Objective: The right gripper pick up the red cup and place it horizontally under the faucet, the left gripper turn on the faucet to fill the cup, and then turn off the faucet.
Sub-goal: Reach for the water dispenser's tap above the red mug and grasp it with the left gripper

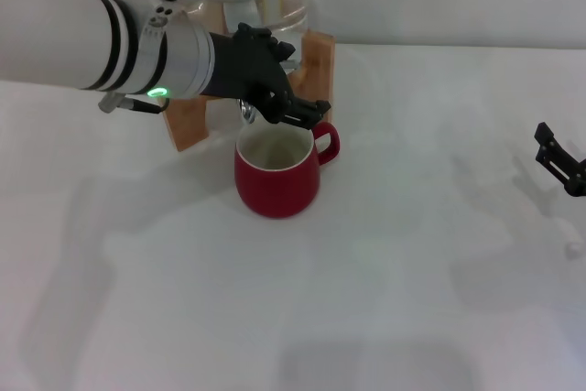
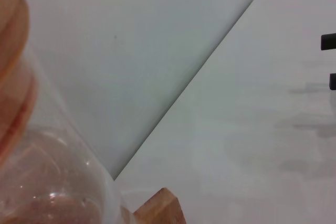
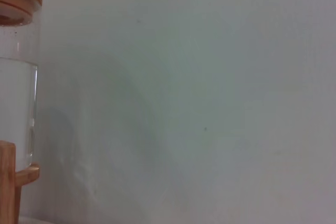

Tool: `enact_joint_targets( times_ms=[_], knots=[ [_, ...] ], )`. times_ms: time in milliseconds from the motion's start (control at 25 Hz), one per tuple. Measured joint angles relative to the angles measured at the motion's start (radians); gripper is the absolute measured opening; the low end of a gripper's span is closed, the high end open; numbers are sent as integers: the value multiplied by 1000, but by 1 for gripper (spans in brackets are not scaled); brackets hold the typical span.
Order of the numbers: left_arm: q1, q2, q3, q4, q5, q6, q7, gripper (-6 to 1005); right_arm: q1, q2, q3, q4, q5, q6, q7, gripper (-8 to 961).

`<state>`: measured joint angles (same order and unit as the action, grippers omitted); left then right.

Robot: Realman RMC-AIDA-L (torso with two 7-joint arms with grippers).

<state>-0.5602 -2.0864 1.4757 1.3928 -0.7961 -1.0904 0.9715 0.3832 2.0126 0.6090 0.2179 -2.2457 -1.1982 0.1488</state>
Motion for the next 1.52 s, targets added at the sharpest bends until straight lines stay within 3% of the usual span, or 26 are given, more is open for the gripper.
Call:
enact_joint_targets(
  times_ms=[720,1520],
  knots=[
    [-14,2,61,0,-29,41,26,887,-4,0,0,0,0,0,0,865],
    [4,2,59,4,-25,65,21,886,-6,0,0,0,0,-2,0,865]
  ],
)
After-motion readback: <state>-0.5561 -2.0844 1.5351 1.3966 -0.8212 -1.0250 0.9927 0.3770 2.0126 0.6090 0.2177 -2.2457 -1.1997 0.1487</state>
